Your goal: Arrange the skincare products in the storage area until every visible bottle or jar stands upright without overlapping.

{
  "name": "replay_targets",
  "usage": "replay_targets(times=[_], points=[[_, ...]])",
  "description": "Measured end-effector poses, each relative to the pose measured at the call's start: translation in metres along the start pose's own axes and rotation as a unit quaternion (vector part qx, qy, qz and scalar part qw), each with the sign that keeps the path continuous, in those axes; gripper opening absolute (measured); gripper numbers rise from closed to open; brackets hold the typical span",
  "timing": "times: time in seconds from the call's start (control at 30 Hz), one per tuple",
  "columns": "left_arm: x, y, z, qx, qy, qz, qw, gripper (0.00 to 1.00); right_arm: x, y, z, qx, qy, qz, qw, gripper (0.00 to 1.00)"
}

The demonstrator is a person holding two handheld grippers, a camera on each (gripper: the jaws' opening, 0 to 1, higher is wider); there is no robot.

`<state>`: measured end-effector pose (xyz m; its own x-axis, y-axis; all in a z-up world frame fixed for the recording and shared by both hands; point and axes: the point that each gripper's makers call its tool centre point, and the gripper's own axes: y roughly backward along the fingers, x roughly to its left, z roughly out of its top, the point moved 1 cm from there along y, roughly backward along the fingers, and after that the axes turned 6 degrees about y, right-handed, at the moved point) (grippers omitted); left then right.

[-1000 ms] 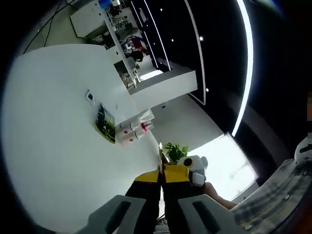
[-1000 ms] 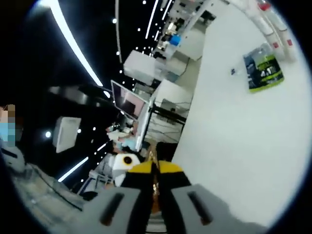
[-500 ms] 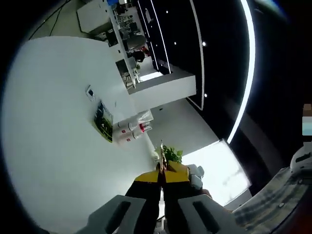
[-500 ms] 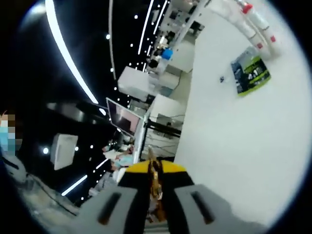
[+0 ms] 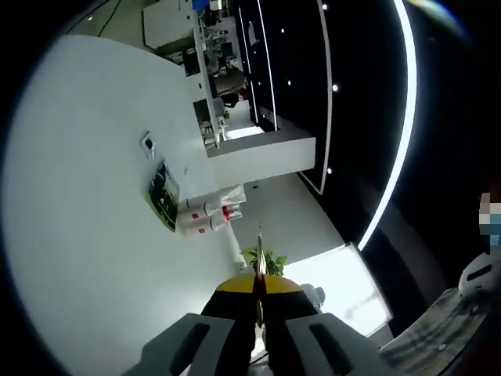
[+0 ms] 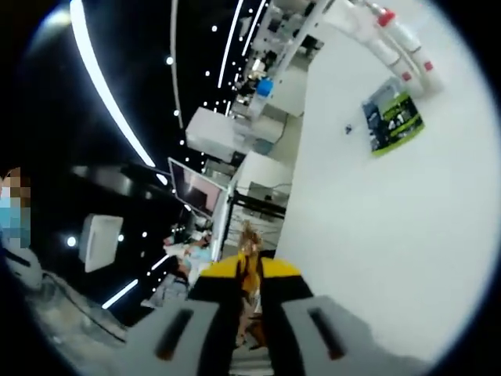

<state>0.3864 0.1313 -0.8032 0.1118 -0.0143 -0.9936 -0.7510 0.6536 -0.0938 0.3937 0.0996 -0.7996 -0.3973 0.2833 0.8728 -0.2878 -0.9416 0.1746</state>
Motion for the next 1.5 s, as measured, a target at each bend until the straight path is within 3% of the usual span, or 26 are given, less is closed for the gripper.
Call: replay_targets(times=[0.17, 0.47, 0.7, 0.97, 1.07, 1.3, 1.5], points=[[-0.001, -0.003, -0.003, -0.005, 0.006, -0.003, 1.0000, 0.00, -0.001, -0.001, -0.015, 0.022, 0.000, 0.002, 0.9998, 0.02], [0.000, -0.004, -0.004, -0.009, 0.009, 0.003, 0.9999, 0.01, -0.003, 0.000, -0.011, 0.030, -0.003, 0.008, 0.9995, 0.01], [-0.002, -0.003, -0.005, -0.006, 0.009, 0.000, 0.9999, 0.01, -0.005, 0.006, 0.003, 0.014, -0.014, 0.015, 0.9997, 0.00], [-0.006, -0.002, -0.005, -0.011, 0.017, -0.014, 0.9997, 0.01, 0.001, 0.006, 0.004, 0.006, -0.010, 0.023, 0.9997, 0.01], [-0.006, 0.002, 0.001, -0.025, 0.023, -0.016, 0.9993, 0.01, 0.002, 0.006, 0.000, 0.014, -0.009, 0.026, 0.9995, 0.01], [-0.003, 0.004, 0.002, -0.027, 0.036, -0.015, 0.9989, 0.01, 0.002, 0.004, -0.003, 0.020, -0.004, 0.026, 0.9995, 0.00], [0.004, 0.007, 0.004, -0.032, 0.043, 0.003, 0.9986, 0.04, 0.002, 0.001, -0.004, 0.021, -0.002, 0.027, 0.9994, 0.00]])
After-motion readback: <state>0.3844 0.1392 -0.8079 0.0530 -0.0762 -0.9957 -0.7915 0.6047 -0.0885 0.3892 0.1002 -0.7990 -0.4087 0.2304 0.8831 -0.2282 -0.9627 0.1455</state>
